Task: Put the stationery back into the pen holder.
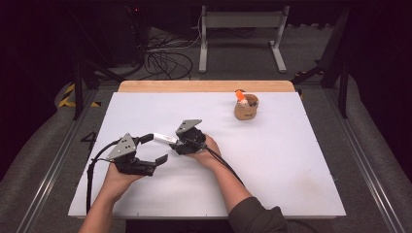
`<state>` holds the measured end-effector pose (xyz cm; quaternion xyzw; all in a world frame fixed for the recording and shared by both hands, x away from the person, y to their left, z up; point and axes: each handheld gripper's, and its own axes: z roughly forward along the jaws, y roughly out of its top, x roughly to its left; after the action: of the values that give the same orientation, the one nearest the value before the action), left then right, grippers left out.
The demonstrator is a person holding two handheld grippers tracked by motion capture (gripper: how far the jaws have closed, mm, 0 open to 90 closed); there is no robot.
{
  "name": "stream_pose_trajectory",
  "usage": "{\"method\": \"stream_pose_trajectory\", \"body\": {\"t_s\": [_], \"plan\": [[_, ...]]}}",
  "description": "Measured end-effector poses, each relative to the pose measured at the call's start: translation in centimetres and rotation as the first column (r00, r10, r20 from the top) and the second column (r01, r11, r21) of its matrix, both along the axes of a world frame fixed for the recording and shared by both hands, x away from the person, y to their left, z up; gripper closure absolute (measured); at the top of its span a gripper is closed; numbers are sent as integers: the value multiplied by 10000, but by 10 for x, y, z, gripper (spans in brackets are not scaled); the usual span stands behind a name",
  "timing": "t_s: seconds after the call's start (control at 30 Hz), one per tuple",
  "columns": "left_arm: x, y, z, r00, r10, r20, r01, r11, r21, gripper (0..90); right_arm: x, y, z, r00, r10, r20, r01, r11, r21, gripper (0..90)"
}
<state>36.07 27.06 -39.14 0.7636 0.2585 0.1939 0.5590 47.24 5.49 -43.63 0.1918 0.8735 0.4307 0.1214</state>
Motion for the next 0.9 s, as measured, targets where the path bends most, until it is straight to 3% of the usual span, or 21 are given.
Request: {"method": "stream_pose_trajectory", "body": {"t_s": [0.2, 0.47, 0.9], "plan": [[0, 0, 0, 10000, -16, 27, 16, 10000, 1, 89, 3, 3, -1, 9998, -3, -188, -2, 9996, -299, 508], [1, -1, -1, 10000, -4, 5, 4, 10000, -18, 91, 5, 4, -1, 9988, 16, -495, -33, 9994, -342, 545], [1, -1, -1, 10000, 43, -46, -44, 10000, -14, 96, 5, 5, -1, 9990, -58, -440, 42, 9993, -369, 641]]}}
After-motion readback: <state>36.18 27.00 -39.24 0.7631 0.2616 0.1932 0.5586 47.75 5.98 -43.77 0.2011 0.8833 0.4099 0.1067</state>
